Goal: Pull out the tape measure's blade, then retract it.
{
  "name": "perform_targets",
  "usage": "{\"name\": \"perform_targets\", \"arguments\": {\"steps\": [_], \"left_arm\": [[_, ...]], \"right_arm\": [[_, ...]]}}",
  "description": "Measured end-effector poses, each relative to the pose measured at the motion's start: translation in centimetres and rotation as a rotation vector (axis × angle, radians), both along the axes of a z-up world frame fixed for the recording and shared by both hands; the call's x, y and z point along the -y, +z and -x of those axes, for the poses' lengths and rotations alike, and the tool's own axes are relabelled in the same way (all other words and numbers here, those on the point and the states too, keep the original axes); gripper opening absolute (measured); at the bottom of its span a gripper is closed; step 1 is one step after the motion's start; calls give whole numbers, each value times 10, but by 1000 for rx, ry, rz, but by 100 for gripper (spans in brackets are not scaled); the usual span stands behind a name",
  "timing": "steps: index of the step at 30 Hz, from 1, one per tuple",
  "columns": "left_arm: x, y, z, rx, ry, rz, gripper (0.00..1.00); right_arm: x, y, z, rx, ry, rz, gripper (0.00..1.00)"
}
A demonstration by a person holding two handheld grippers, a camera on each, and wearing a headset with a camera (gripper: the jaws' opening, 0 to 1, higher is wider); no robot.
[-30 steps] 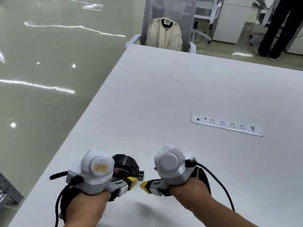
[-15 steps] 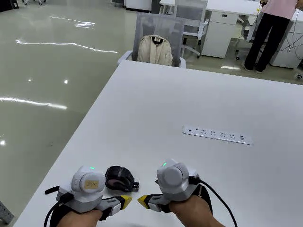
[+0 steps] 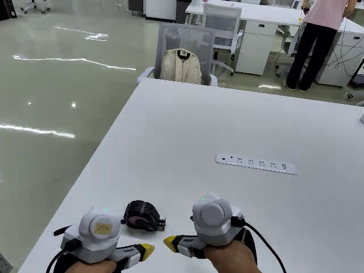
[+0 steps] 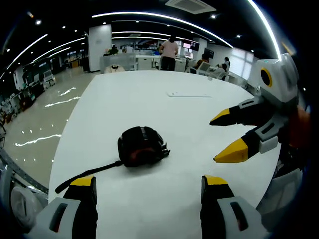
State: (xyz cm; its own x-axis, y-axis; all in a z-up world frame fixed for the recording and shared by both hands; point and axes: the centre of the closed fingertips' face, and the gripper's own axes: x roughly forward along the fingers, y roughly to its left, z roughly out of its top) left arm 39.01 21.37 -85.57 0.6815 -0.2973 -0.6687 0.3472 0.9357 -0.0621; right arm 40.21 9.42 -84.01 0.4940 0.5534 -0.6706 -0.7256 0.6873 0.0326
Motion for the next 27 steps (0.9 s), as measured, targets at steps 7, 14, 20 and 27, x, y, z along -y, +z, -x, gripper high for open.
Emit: {"name": "perform_targets", "arguments": {"steps": [7, 14, 20, 27], "left_arm": [[-3, 2, 5, 5, 0, -1, 84], [-8, 7, 19, 0, 7, 12, 84], [-9, 14, 25, 14, 3, 18, 84], [-9, 18, 32, 18, -1, 23, 87]], "right_arm": [[3, 2, 6, -21, -18, -7, 60], [11, 13, 19, -25, -39, -22, 63], [15, 20, 27, -26, -51, -30, 64], [19, 27, 38, -22, -67, -39, 67]]}}
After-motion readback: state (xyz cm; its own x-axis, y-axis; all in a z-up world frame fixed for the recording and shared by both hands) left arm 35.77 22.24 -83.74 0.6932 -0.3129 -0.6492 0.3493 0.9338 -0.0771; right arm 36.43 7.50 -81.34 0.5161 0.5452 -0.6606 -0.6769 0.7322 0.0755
